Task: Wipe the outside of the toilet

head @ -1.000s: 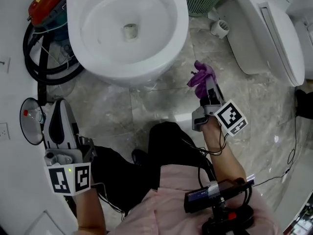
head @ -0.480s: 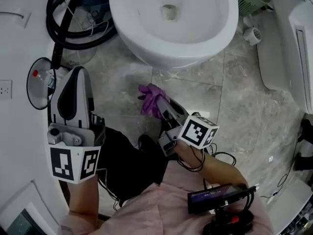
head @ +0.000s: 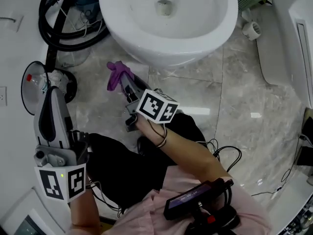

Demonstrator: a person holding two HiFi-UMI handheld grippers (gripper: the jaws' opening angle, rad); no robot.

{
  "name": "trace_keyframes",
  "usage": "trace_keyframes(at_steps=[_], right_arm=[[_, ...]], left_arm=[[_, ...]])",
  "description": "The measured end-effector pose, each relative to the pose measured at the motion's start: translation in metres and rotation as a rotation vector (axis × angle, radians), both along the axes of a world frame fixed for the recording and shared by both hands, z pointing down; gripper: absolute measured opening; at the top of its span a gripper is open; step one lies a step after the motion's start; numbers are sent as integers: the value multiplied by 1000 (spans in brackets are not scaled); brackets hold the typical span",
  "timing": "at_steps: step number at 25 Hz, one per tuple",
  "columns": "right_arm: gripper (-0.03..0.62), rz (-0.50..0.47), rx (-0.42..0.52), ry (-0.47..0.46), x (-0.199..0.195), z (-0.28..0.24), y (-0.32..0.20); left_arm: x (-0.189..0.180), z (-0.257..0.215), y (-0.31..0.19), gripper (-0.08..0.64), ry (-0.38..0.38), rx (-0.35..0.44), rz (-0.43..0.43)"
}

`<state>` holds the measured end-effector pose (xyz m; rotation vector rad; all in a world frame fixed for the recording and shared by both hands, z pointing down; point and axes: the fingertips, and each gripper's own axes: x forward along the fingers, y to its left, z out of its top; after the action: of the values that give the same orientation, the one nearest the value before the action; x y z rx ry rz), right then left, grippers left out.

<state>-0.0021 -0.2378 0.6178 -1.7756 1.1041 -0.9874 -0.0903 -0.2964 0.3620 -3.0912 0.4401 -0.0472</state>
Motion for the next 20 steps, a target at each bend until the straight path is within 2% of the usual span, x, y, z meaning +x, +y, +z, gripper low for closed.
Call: trace_keyframes(at_steps=[8, 13, 17, 20], right_arm=[[63, 77, -32, -18, 20, 50, -15], [63, 113, -12, -24, 26, 59, -30], [63, 115, -55, 20, 35, 68, -31], [61, 137, -53, 24, 42, 71, -29]], left_arm=[[-4, 6, -8, 8, -25, 3, -8], [-9, 8, -10, 8, -49, 21, -9], [-7, 13, -5, 8, -56, 23, 2], [-6, 14, 1, 8, -56, 29, 12]])
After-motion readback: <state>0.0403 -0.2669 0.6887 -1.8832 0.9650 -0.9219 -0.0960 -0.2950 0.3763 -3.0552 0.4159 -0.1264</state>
